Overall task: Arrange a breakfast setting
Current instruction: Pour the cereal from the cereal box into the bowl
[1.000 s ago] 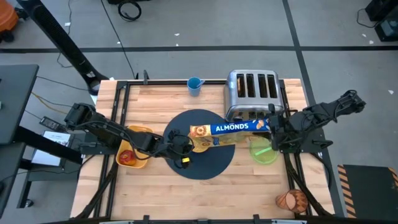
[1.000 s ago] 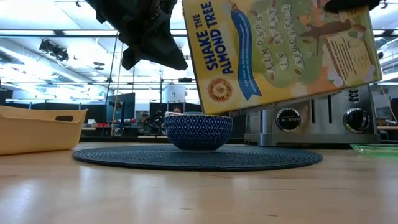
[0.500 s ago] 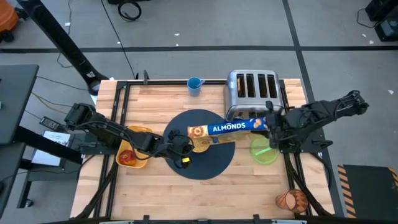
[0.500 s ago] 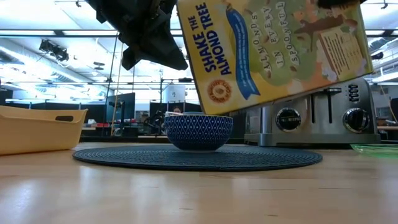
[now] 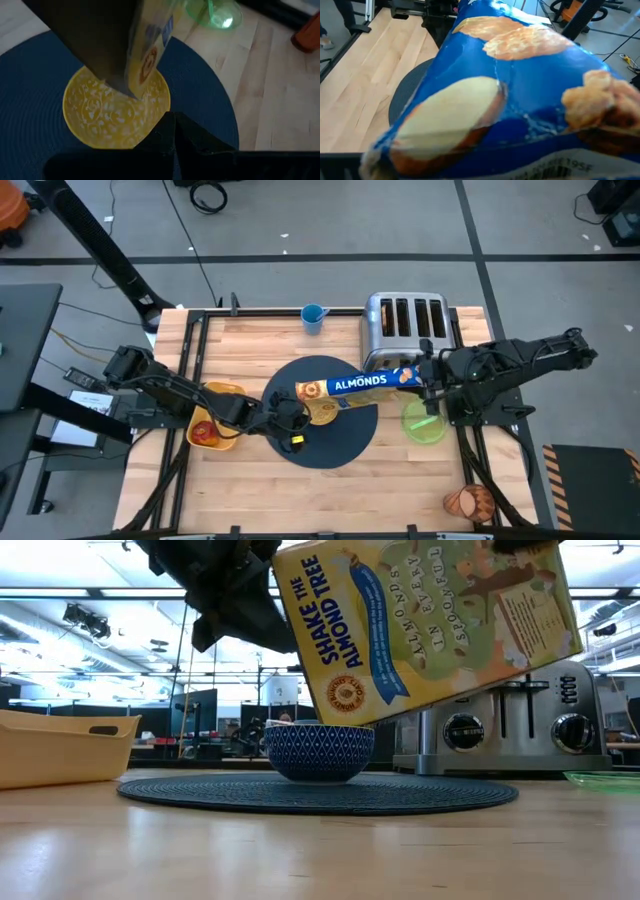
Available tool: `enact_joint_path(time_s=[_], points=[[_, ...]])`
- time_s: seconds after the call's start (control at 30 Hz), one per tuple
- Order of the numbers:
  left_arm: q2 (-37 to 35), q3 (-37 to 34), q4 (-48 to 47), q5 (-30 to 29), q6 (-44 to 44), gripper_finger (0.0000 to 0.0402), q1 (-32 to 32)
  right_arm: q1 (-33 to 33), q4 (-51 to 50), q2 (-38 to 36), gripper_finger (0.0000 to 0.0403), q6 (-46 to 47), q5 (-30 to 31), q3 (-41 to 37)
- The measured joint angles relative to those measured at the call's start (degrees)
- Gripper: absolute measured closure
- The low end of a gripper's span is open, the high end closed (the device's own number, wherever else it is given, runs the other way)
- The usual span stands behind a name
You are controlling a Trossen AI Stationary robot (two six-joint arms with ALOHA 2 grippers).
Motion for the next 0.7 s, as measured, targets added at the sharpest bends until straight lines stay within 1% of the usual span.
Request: enact_joint_path(time_s=[0.3, 0.53, 0.7], points=[[-0.23, 0.00, -2.44, 0.09, -0.48, 0.0393, -1.71, -2.42, -1.15, 3.58, 0.0214, -2.54, -3.26, 3.50], [-0.61, 0.00, -3.29, 0.36, -0.43, 0.0393, -1.72, -4.20, -4.29, 6.99, 0.0214, -3.86, -5.25, 7.89], [-0.61, 0.00, -3.48, 1.57, -0.46, 0.0393, -1.72, -4.80, -5.81, 8.48, 0.0214, -4.66, -5.85, 10.15]])
